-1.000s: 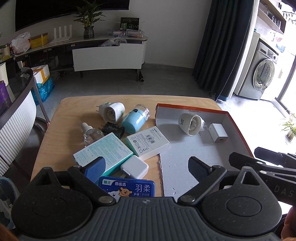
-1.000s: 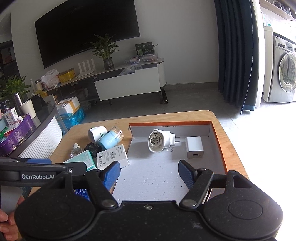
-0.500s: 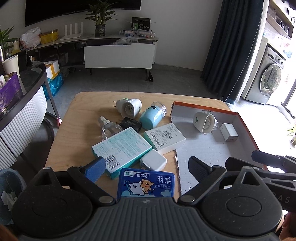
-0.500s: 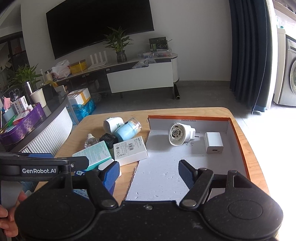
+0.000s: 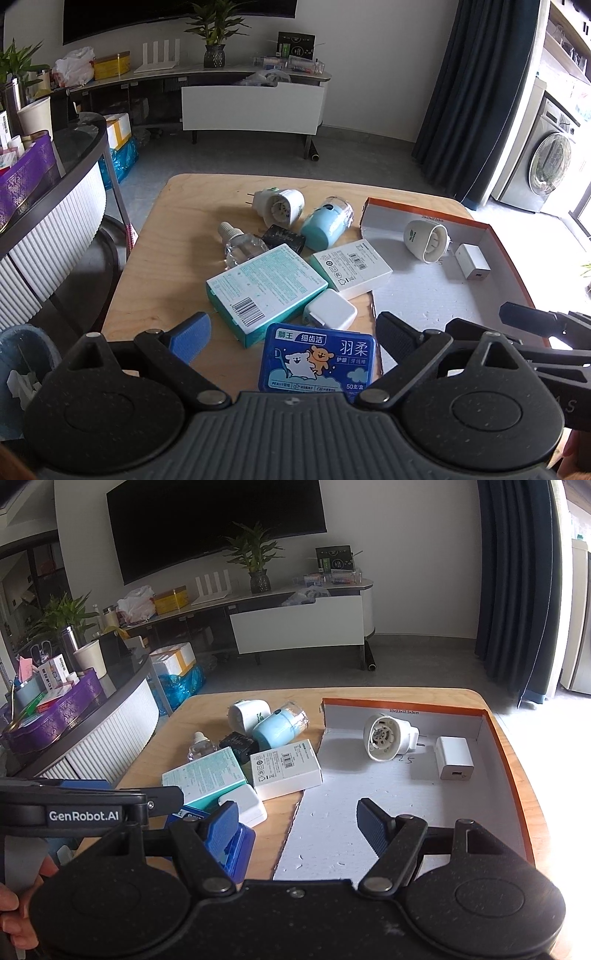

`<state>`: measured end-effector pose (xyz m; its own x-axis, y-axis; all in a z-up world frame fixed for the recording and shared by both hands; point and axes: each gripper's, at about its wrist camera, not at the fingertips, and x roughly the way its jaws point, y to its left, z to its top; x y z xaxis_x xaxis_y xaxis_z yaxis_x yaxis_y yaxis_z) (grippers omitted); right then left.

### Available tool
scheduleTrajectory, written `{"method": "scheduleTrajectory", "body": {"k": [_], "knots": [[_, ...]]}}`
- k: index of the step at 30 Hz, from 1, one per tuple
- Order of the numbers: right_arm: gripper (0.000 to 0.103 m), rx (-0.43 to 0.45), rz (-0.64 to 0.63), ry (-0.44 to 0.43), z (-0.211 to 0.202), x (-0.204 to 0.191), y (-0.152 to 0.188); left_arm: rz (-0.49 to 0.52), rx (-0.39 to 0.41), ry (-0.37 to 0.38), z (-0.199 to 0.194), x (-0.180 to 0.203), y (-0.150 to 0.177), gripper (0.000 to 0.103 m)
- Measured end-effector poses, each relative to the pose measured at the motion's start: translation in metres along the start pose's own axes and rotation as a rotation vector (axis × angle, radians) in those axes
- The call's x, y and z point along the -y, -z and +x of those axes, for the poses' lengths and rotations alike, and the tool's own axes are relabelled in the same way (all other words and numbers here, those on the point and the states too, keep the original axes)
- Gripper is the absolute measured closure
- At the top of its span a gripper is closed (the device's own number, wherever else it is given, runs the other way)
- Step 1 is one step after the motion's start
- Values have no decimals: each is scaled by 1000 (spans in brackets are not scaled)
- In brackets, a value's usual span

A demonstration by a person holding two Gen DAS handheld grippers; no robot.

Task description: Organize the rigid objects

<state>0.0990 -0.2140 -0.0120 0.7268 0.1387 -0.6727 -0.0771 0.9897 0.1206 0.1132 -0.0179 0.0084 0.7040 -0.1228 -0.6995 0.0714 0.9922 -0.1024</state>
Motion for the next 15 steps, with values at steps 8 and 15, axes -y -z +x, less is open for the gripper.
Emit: {"method": "scheduleTrajectory", "body": {"k": [8,15], "knots": [[18,-21,-17,-18,6,-7,2,-29,-14,-14,1,-16,5,4],[17,-53,-33,-43,14,-16,7,-69,-33,-44,4,-36,9,4]]}}
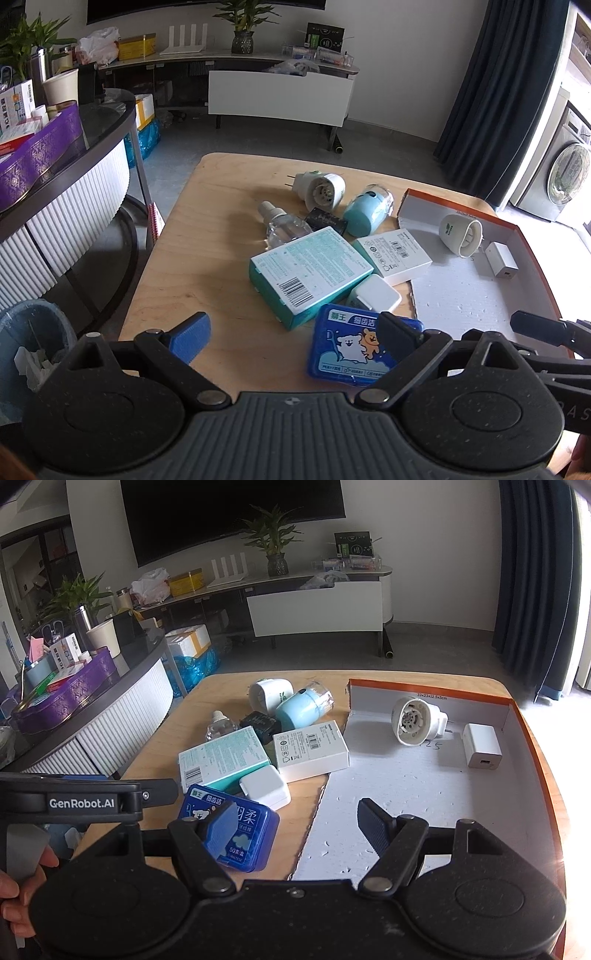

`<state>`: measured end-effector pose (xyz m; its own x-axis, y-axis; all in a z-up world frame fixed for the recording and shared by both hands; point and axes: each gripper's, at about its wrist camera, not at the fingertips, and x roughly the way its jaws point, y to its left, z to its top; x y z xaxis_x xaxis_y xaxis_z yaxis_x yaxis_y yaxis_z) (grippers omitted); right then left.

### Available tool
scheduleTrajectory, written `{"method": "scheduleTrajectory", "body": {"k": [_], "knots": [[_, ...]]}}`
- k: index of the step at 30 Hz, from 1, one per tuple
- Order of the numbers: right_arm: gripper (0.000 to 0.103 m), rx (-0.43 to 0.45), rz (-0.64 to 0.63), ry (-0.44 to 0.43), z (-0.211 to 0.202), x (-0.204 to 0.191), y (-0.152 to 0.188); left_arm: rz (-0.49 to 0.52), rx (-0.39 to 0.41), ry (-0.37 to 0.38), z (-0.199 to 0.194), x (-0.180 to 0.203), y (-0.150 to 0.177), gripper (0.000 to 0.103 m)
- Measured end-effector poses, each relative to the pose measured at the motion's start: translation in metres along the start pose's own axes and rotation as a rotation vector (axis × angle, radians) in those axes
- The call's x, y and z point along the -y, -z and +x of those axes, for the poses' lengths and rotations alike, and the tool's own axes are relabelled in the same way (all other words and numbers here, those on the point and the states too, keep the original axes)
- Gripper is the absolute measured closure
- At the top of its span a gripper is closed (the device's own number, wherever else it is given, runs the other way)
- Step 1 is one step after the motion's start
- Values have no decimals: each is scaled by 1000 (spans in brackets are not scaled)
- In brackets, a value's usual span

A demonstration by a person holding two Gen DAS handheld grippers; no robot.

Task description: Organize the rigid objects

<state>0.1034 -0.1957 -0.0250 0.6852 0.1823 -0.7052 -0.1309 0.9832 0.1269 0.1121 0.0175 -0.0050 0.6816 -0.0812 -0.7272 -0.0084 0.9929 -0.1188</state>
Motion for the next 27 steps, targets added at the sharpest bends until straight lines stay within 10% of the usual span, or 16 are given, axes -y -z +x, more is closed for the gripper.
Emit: {"method": "scheduleTrajectory", "body": {"k": [11,27], "knots": [[12,-104,-60,-96,32,-29,13,-86,-17,-61,2,-41,3,4],[9,-168,-605,-110,89,-78,17,-128,-45,-53,17,-60,6,4]]}}
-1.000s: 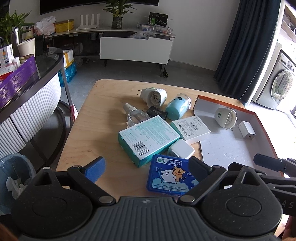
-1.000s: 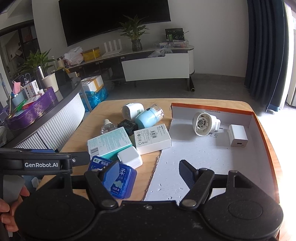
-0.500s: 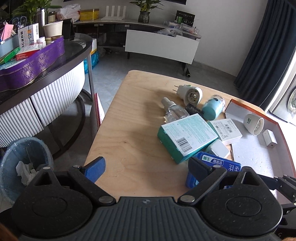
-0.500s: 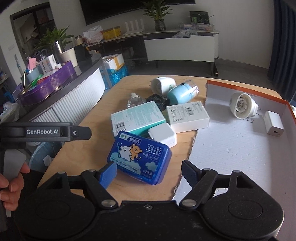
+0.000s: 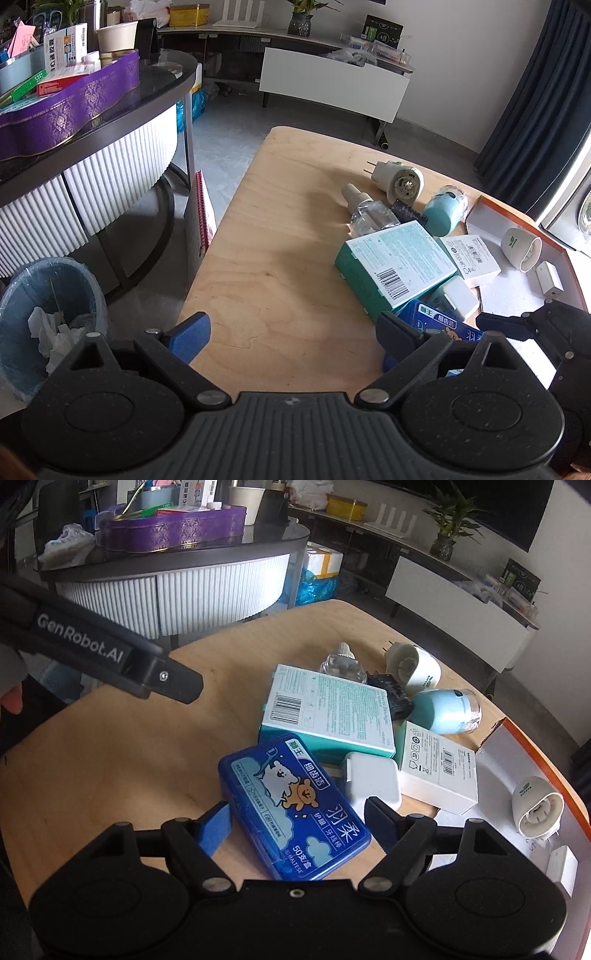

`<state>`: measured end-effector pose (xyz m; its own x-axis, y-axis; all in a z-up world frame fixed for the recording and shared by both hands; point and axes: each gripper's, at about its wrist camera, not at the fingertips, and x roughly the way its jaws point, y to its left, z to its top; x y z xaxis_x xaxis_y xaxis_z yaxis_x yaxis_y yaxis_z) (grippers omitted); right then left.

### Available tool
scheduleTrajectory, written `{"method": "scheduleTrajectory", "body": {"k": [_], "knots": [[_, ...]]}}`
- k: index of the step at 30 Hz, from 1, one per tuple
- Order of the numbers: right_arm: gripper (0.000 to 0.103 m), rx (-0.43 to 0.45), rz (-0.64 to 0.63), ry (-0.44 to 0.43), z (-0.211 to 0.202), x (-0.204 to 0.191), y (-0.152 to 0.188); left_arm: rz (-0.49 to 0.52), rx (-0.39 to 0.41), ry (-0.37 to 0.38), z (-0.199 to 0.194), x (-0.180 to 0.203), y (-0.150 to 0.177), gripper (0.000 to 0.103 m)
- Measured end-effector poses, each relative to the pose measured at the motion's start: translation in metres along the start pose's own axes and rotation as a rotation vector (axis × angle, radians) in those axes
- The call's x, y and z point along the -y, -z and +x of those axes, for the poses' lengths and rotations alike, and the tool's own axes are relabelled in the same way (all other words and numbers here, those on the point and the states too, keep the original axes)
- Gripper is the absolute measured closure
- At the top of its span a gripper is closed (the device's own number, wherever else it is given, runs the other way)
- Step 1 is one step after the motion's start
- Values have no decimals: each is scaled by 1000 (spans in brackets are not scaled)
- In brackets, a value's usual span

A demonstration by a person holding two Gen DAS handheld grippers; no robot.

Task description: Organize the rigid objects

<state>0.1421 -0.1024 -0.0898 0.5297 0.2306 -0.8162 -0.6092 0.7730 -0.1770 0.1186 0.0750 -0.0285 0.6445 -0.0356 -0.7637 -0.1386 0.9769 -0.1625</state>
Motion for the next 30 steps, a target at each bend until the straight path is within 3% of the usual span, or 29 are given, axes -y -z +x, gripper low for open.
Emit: {"method": "scheduleTrajectory", "body": {"k": [1,3,6,7,9,11,13,15,19,26,30], "knots": [[18,-2,21,-11,-1,0,1,0,-2,2,1,0,0,4],[27,-11,107,-114,-4,7,2,9,-3,11,4,0,-1,4],[27,-24,135,-135,-5,6,4,19,-6,15,9,1,-2,4],[18,-28,126,-126,-3,4,3,22,-8,22,10,2,-3,4],[17,-41,127,-122,4,4,0,33,-1,33,11,3,-3,4],[19,-53,178,-135,12,10,-2,53,7,45,12,6,-4,4],[29,-43,255,-143,15,15,-1,81,12,64,13,10,-7,4],[30,-36,273,-133,13,14,0,120,24,84,16,15,-10,4],[30,-12,332,-112,-3,20,8,230,46,113,28,27,-18,4],[30,43,412,-70,-42,42,30,513,103,143,56,58,-27,1],[30,65,475,-53,-55,54,44,634,76,203,70,74,-22,0]]}}
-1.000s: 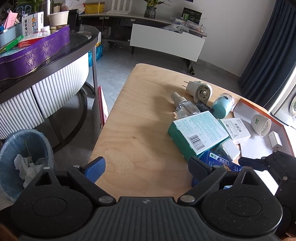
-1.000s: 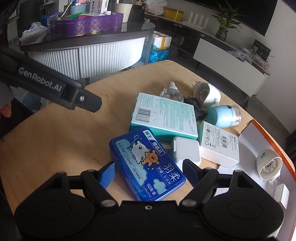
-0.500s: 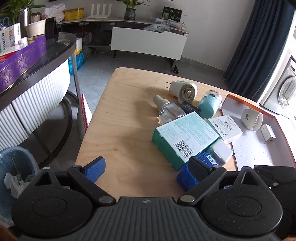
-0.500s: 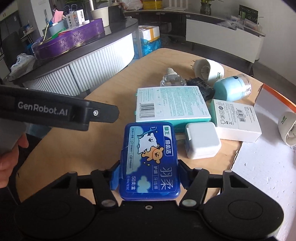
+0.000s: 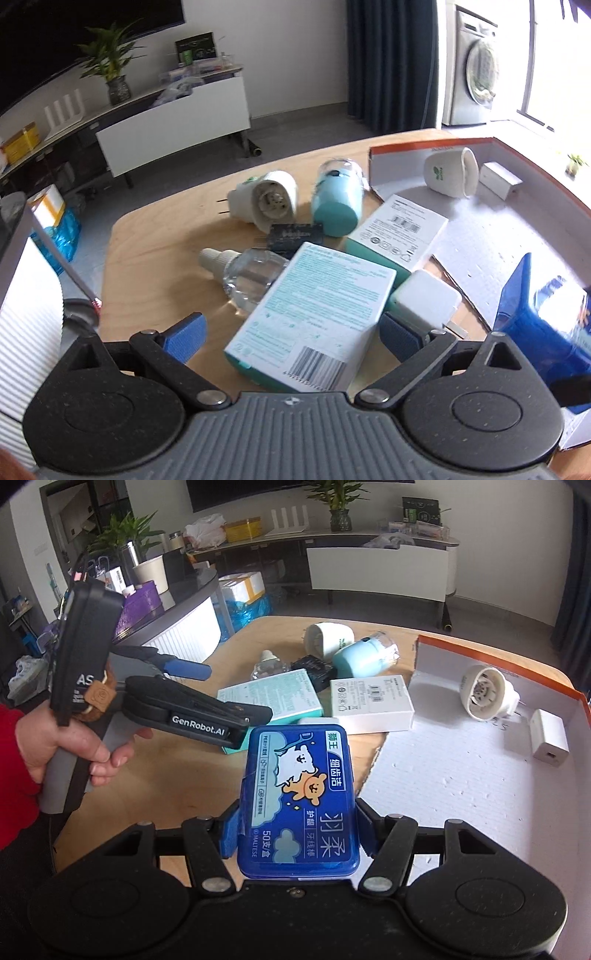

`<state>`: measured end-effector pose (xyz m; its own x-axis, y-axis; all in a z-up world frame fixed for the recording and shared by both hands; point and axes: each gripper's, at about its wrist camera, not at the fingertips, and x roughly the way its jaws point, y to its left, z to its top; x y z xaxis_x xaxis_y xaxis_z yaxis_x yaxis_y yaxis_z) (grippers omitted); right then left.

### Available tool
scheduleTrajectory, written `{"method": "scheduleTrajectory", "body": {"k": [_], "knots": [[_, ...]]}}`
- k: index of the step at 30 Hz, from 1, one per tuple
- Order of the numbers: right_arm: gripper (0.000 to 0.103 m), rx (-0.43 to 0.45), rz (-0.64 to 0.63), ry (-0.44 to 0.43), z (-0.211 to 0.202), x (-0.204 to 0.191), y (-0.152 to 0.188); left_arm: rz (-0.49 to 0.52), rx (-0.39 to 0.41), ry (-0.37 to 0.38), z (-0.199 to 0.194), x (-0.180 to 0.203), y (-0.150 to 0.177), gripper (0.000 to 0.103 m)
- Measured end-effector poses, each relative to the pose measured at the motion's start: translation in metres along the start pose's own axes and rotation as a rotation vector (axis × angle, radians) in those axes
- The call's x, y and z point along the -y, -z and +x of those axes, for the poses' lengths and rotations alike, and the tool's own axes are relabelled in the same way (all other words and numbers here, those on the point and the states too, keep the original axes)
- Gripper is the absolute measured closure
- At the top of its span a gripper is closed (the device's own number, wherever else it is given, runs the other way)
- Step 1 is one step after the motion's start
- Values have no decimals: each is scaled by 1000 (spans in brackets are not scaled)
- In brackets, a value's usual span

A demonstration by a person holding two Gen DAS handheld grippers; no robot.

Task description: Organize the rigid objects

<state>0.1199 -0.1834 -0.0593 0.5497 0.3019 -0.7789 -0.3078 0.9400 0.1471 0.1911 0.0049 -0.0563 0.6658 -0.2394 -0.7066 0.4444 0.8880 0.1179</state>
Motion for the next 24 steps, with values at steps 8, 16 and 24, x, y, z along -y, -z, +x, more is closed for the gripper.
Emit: {"method": "scheduleTrajectory", "body": {"k": [8,16,24], "knots": [[30,37,96,9,-17,22,11,25,-7,2,19,8,0,11],[30,71,144,17,-26,30,13,-82,-14,22,8,10,8,32],[30,107,184,39,-34,36,17,-257,16,-55,-43,10,18,32]]}}
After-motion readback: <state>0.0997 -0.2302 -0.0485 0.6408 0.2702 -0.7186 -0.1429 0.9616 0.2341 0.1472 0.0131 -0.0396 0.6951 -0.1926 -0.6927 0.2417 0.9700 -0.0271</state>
